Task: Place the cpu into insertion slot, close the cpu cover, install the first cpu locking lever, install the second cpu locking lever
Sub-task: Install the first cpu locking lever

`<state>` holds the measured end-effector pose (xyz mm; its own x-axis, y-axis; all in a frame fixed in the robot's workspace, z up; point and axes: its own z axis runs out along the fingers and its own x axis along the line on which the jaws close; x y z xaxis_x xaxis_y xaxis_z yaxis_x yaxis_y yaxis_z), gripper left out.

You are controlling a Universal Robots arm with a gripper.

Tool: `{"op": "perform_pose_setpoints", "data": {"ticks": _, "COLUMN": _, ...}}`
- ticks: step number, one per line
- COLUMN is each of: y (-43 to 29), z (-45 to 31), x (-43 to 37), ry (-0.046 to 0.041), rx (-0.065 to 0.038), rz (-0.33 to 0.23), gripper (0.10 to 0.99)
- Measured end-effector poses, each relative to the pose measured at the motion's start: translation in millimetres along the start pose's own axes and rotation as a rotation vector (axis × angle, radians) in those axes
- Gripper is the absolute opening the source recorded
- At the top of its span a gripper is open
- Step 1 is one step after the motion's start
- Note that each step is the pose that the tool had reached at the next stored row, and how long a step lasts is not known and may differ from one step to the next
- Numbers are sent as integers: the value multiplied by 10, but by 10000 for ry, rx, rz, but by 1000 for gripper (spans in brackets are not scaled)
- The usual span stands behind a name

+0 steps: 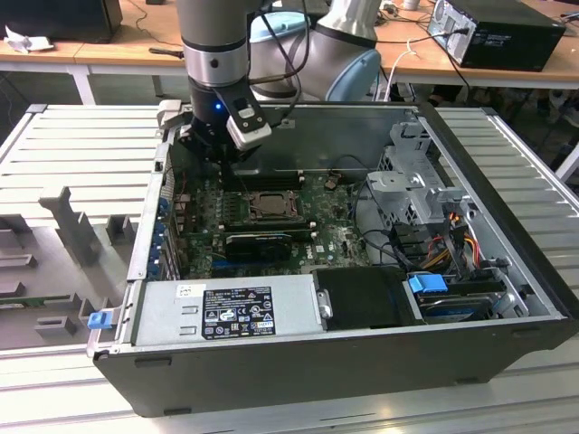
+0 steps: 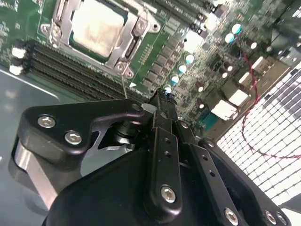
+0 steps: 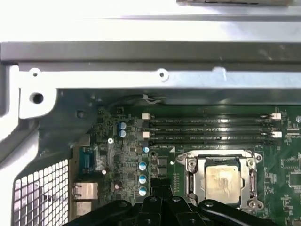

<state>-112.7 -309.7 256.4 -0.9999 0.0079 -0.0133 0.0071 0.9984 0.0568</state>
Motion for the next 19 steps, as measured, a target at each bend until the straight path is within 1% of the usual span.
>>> {"op": "perform_pose_setpoints", "data": {"ticks": 3, "y": 94, "z": 15, "x": 9, "ry": 2, "rx": -3, "rz": -68, "gripper": 106}}
{"op": "perform_pose_setpoints", "data": {"ticks": 4, "y": 146, "z": 19, "x": 11, "ry": 5, "rx": -2, "rz": -100, "gripper": 106}}
{"op": "perform_pose_setpoints", "data": {"ticks": 5, "y": 172, "z": 21, "x": 11, "ry": 6, "rx": -2, "rz": -124, "gripper": 106}}
{"op": "perform_pose_setpoints", "data": {"ticks": 9, "y": 198, "z": 23, "x": 11, "ry": 9, "rx": -3, "rz": -176, "gripper": 106}}
{"op": "perform_pose_setpoints", "data": {"ticks": 12, "y": 204, "z": 23, "x": -5, "ry": 12, "rx": -3, "rz": -207, "gripper": 106}}
{"op": "perform_pose_setpoints", "data": {"ticks": 19, "y": 205, "z": 25, "x": -97, "ry": 12, "rx": -3, "rz": -213, "gripper": 106}}
